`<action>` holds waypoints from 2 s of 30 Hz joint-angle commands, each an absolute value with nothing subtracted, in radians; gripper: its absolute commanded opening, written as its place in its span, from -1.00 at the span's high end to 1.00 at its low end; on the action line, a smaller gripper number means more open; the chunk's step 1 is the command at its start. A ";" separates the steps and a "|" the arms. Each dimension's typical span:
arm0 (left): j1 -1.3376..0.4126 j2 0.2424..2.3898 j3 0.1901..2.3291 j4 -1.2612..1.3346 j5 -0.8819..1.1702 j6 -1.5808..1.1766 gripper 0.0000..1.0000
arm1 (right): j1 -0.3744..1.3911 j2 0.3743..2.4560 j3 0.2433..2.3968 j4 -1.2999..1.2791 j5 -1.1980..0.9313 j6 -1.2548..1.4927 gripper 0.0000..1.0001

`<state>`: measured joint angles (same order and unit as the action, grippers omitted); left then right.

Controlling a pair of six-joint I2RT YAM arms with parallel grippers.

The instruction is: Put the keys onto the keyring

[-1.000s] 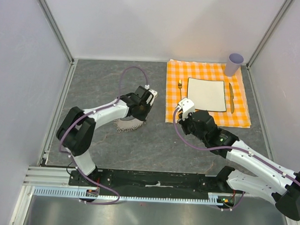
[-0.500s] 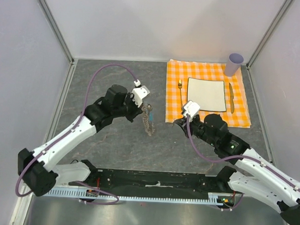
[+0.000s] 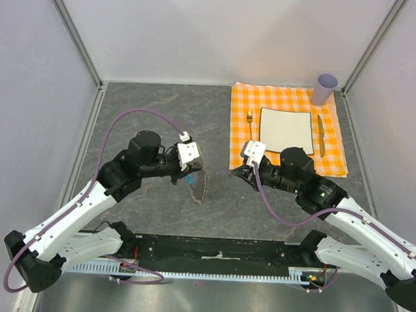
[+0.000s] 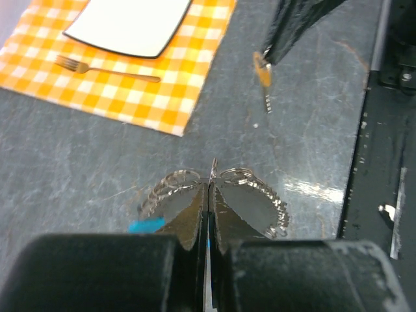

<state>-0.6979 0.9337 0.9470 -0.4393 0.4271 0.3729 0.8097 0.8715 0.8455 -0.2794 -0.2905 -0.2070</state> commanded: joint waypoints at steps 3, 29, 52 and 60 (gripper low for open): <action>-0.715 0.907 0.901 -0.311 0.578 0.413 0.96 | 0.813 0.928 0.910 -0.291 -0.432 -0.285 1.00; -0.721 1.005 0.877 -0.193 0.667 0.285 0.96 | 0.821 0.957 0.865 -0.207 -0.471 -0.270 1.00; -0.739 1.029 0.887 -0.222 0.601 0.301 0.96 | 0.828 1.006 0.871 -0.232 -0.459 -0.282 1.00; -0.739 1.035 0.893 -0.221 0.607 0.296 0.96 | 0.830 1.015 0.873 -0.233 -0.454 -0.282 1.00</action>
